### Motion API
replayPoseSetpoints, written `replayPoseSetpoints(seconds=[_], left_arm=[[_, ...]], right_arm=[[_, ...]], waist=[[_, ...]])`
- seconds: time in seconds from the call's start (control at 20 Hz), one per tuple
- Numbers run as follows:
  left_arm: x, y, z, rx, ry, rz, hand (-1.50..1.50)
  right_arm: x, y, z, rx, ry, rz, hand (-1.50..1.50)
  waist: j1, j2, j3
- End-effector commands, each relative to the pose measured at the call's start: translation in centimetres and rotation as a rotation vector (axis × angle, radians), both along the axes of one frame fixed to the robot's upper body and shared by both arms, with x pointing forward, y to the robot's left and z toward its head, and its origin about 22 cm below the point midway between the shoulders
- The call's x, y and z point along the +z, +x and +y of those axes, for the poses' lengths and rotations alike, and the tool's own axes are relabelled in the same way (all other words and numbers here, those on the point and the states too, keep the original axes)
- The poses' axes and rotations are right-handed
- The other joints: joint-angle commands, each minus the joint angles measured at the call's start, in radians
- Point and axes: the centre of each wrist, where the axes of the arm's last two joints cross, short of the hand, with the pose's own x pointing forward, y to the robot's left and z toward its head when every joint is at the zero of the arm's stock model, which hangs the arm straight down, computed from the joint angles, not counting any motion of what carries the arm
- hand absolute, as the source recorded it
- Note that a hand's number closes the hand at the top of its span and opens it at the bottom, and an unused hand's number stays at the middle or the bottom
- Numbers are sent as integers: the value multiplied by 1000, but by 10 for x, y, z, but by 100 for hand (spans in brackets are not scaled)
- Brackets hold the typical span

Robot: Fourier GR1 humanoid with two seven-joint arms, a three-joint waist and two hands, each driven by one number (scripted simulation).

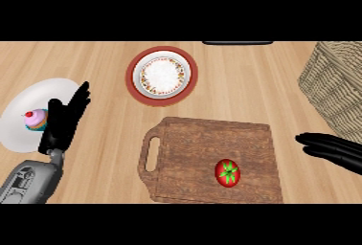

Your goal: Pick the tomato from the cutting board and place it in the basket

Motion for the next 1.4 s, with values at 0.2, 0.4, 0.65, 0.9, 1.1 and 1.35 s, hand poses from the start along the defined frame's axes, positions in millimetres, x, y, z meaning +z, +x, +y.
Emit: replayPoseSetpoints(seconds=[0.2, 0.4, 0.65, 0.9, 1.1, 1.35], left_arm=[[-12, 8, 2, 13, -1, 1, 0], [-7, -1, 5, 10, 15, -3, 0], [1, 2, -7, -7, -4, -13, 0], [8, -9, 6, -15, 5, 2, 0], [-13, -9, -13, -29, -11, -13, 0], [-11, -20, -2, -1, -6, 5, 0]], right_arm=[[-29, -12, 7, -106, 47, -53, -150], [-31, -5, 14, -141, 41, -63, -150], [-49, 10, 27, -127, 48, -23, -150], [-68, 20, 51, -95, 32, 0, -150], [-108, 5, 85, -106, 38, -23, -150], [-104, 18, 66, -100, 45, -20, -150]], waist=[[1, 1, 1], [7, 1, 1], [10, 1, 1], [12, 1, 1], [8, 1, 1], [10, 0, 1]])
